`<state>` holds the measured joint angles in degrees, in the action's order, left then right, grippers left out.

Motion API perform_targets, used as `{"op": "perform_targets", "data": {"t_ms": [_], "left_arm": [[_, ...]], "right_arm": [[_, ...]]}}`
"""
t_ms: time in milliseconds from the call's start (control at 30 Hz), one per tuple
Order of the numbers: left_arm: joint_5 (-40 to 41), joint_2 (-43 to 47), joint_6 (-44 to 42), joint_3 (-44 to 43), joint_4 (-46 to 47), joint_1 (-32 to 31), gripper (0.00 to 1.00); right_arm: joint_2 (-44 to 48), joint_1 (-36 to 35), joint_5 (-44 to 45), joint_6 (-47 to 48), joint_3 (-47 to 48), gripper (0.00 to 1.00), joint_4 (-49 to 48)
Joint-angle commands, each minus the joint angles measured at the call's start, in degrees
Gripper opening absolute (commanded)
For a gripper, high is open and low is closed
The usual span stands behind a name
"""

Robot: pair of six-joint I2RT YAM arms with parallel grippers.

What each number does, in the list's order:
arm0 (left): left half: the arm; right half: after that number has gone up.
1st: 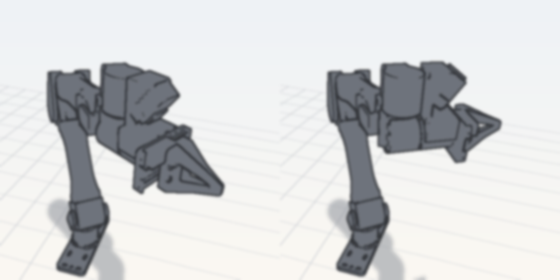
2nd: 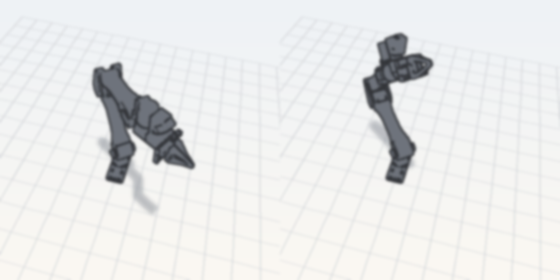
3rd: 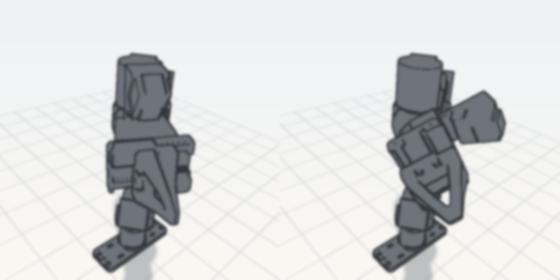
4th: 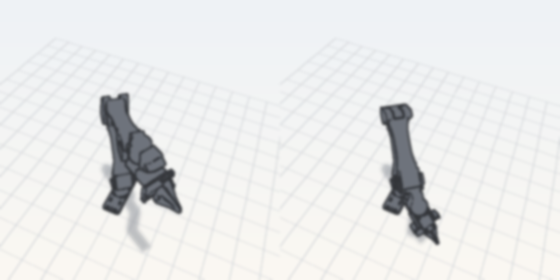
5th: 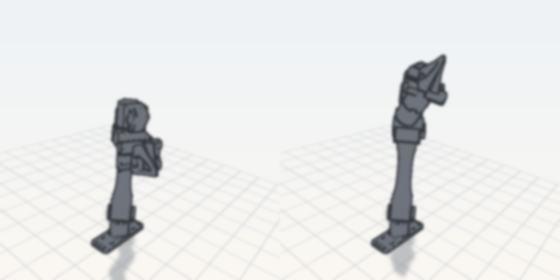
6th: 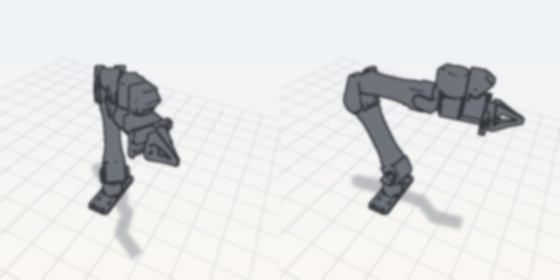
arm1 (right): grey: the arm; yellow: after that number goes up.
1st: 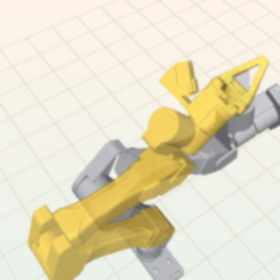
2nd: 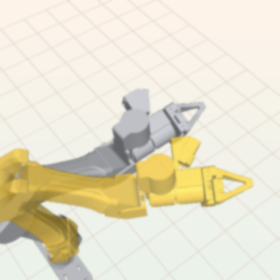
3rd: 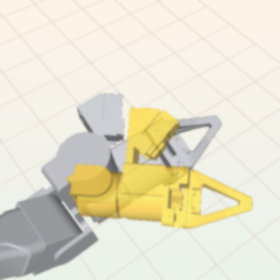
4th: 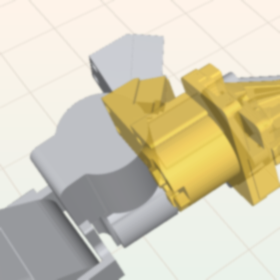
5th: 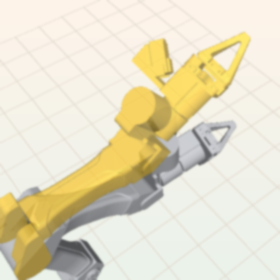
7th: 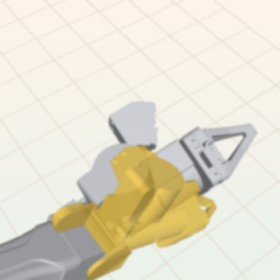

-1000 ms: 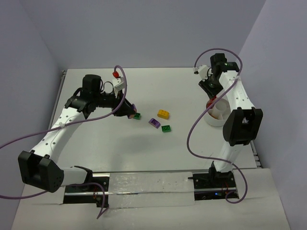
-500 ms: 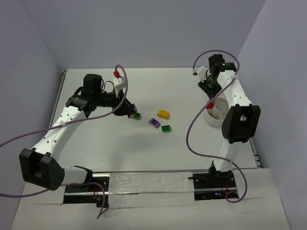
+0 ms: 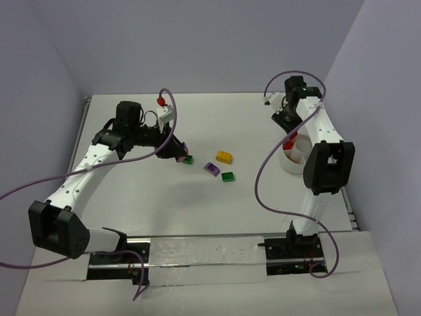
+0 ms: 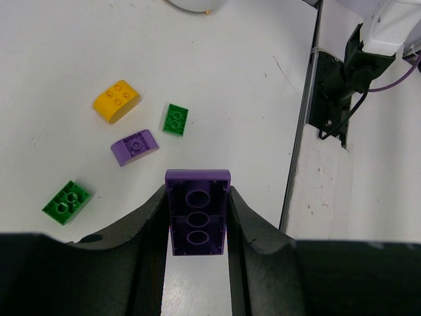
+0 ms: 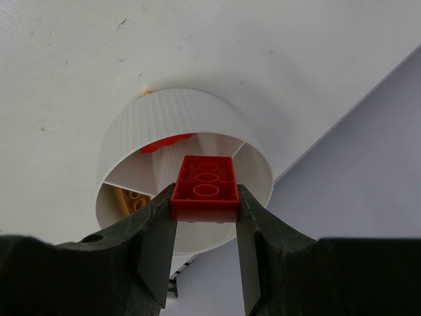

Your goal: Sort the legos into containers by color

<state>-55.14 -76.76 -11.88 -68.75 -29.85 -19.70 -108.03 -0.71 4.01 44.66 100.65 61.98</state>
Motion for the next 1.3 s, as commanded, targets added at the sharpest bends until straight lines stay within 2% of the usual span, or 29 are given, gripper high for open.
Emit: {"op": "perform_targets", "data": {"t_ms": [0, 100, 167, 267, 333, 400, 500, 633, 767, 867, 900, 1033, 1100, 1167, 1200, 1267], "left_arm": [[-0.1, -0.2, -1.0, -3.2, 0.1, 0.2, 0.0], [-0.1, -0.2, -1.0, -3.3, 0.1, 0.2, 0.0], [-0.1, -0.2, -1.0, -3.5, 0.2, 0.2, 0.0], [-0.1, -0.1, -0.5, -3.7, 0.5, 0.2, 0.0], [-0.3, 0.0, -0.1, -3.7, 0.8, 0.2, 0.0], [-0.3, 0.0, 0.2, -3.8, 1.2, 0.2, 0.0], [-0.7, 0.3, 1.8, -3.8, 2.5, 0.3, 0.0], [-2.4, 1.3, 6.1, -2.4, 5.8, 0.3, 0.0], [-5.1, 2.3, 11.3, 0.3, 11.6, 0.3, 0.0], [-9.5, 2.9, 16.4, 2.1, 16.6, 0.3, 0.0], [-11.0, 3.1, 18.7, 3.2, 18.3, 0.3, 0.0], [-17.5, 3.9, 30.4, 7.4, 30.3, 0.3, 0.0], [-17.3, 5.2, 38.7, 10.5, 39.8, 0.3, 0.0], [-15.7, 6.3, 43.6, 12.4, 43.5, 0.3, 0.0], [-14.9, 6.8, 45.5, 13.0, 46.6, 0.3, 0.0], [-12.0, 8.2, 54.8, 16.0, 54.9, 0.3, 0.0]], "right_arm": [[-0.3, 0.3, 1.1, 0.3, -0.7, 0.36, -1.6], [-0.2, 0.3, 1.0, 0.1, -0.6, 0.45, -1.1], [0.2, 0.3, 0.8, 0.0, -0.4, 0.62, -0.7], [1.1, 0.3, -0.6, -0.7, 1.2, 0.67, 0.7], [1.9, 0.3, -1.3, -1.0, 3.3, 0.84, 2.6], [3.0, 0.1, -2.4, -1.5, 5.3, 0.87, 4.0], [4.7, -0.9, -4.2, -2.4, 8.5, 0.88, 5.7], [6.8, -2.4, -12.2, -5.1, 15.4, 0.88, 9.5], [9.6, -5.4, -31.7, -9.0, 20.4, 0.87, 14.4], [11.4, -7.8, -43.6, -10.9, 20.7, 0.84, 16.2], [11.8, -9.5, -50.0, -12.6, 19.4, 0.83, 16.0], [14.9, -13.7, -62.4, -18.1, 12.9, 0.77, 10.5], [16.3, -16.4, -65.8, -22.3, 8.8, 0.76, 5.1], [17.8, -17.5, -66.9, -26.8, 6.6, 0.76, 2.5], [18.4, -18.2, -68.5, -29.1, 4.1, 0.74, -1.8], [20.7, -19.4, -72.1, -36.7, -1.2, 0.73, -9.9]]}}
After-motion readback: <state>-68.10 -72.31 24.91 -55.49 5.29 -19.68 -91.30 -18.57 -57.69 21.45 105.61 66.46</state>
